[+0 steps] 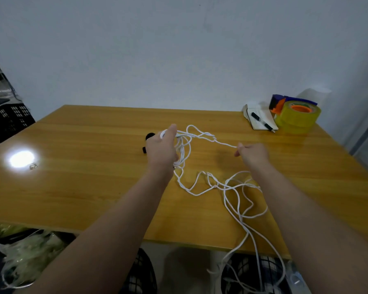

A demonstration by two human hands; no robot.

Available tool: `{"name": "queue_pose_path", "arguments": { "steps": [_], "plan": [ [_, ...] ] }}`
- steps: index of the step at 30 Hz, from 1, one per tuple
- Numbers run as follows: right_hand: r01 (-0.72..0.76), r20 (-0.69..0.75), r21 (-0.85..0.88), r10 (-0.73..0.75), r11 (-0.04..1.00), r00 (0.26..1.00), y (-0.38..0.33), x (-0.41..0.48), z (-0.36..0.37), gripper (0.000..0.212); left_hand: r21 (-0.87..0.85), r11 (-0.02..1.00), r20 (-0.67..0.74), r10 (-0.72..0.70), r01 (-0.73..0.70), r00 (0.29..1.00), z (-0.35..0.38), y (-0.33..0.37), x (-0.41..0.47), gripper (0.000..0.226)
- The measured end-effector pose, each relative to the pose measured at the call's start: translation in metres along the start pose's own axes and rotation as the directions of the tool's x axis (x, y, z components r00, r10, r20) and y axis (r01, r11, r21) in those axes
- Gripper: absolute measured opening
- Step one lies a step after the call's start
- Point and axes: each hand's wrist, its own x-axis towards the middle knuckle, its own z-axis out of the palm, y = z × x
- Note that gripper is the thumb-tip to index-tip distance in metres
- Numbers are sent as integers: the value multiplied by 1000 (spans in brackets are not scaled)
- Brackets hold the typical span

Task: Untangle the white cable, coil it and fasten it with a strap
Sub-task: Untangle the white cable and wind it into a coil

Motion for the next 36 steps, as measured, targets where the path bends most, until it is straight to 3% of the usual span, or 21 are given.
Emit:
{"name": "queue_pose_path", "arguments": {
  "steps": [3, 6, 7, 9, 11, 13, 19, 23, 27, 30, 33, 36],
  "plan": [
    [-18, 107, -133, 32, 991, 994, 6, -1, -1, 36, -107, 992, -67, -70, 62, 995, -1, 2, 7, 39],
    [131, 162, -373, -75, 919, 984, 9, -6, 2, 24, -18, 998, 58, -66, 67, 996, -3, 1, 13, 41],
    [211, 178, -352, -156, 912, 972, 5, -11, 3, 27, 31, 998, 97, -60, 57, 993, -2, 2, 13, 41],
    [339, 270, -87, -305, 937, 913, -7, -23, 3, 42, 86, 995, 136, -56, 45, 989, 3, 5, 12, 43],
    [275, 416, 196, -334, 941, 846, -21, -41, 4, 46, 77, 996, 153, -45, 34, 987, 9, 10, 10, 43],
    [232, 504, 211, -309, 950, 807, -29, -50, 8, 53, 86, 996, 180, -38, 23, 983, 14, 14, 6, 41],
    [198, 572, 246, -306, 949, 761, -28, -44, 23, 61, 101, 995, 200, -43, 23, 979, 16, 13, 0, 41],
    [402, 316, 64, -401, 913, 860, -25, -37, 29, 25, 175, 984, 217, -9, -29, 976, 10, 14, 4, 41],
    [397, 183, 35, -396, 917, 900, -23, -25, 12, 16, 380, 924, 112, 6, -49, 994, -10, 4, 15, 35],
    [295, 83, 119, -306, 948, 948, -15, -12, 0, 12, 341, 940, -27, 13, -3, 1000, -28, 2, 21, 36],
    [37, -126, 208, -10, 977, 992, 11, 5, -15, 25, 85, 994, -276, -36, 62, 960, -43, 12, 34, 38],
    [-58, -169, -10, 56, 998, 984, 38, 12, -19, 32, 23, 999, -282, -18, 26, 959, -45, 20, 37, 40]
  ]
}}
